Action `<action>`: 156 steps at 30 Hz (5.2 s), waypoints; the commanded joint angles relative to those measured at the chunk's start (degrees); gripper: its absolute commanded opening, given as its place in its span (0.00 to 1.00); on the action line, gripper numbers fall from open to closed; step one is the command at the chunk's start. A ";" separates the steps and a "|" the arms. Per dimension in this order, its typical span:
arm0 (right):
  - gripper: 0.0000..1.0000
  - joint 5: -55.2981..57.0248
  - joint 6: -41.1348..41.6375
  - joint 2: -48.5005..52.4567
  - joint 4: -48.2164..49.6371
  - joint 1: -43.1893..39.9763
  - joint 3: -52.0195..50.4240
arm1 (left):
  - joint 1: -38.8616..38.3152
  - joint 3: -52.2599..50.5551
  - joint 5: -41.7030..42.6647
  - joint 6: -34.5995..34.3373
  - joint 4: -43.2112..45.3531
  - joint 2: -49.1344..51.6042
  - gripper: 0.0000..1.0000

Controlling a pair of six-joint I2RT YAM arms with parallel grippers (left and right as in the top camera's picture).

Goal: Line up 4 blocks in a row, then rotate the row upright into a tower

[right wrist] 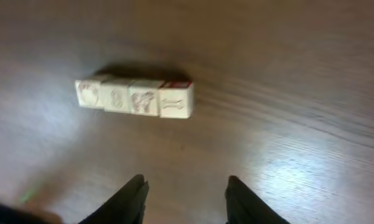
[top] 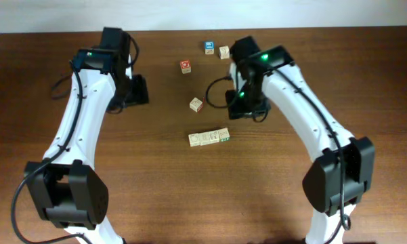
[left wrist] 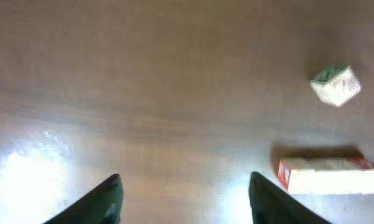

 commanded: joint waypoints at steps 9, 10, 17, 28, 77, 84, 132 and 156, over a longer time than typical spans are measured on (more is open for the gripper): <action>0.08 -18.12 -9.11 -0.22 24.79 -9.73 -23.52 | -11.13 -28.41 11.10 -16.87 24.00 -0.90 0.00; 0.07 -18.29 -8.70 -0.20 26.32 -9.70 -24.81 | -11.30 -30.29 11.37 -16.87 26.45 -0.90 0.00; 0.08 -18.05 1.51 0.66 33.03 -8.74 -27.89 | -11.37 -37.27 12.61 -18.56 35.01 -0.87 0.00; 0.04 -14.97 8.57 4.48 34.80 -4.70 -27.93 | -11.39 -37.27 12.83 -18.53 35.19 -0.87 0.00; 0.04 -27.54 2.29 4.52 38.69 -7.48 -32.85 | -4.13 -39.19 34.01 -0.98 40.37 -0.35 0.00; 0.04 -27.98 2.29 4.52 38.93 -7.54 -32.83 | -4.13 -39.19 33.81 -0.98 40.35 -0.35 0.00; 0.04 -36.20 -2.67 4.52 38.91 -6.60 -34.12 | -4.13 -39.19 33.83 -0.98 40.79 -0.35 0.00; 0.04 -38.40 -2.43 -0.55 40.13 -1.79 -31.87 | -4.13 -39.19 33.86 -0.98 40.76 -0.35 0.00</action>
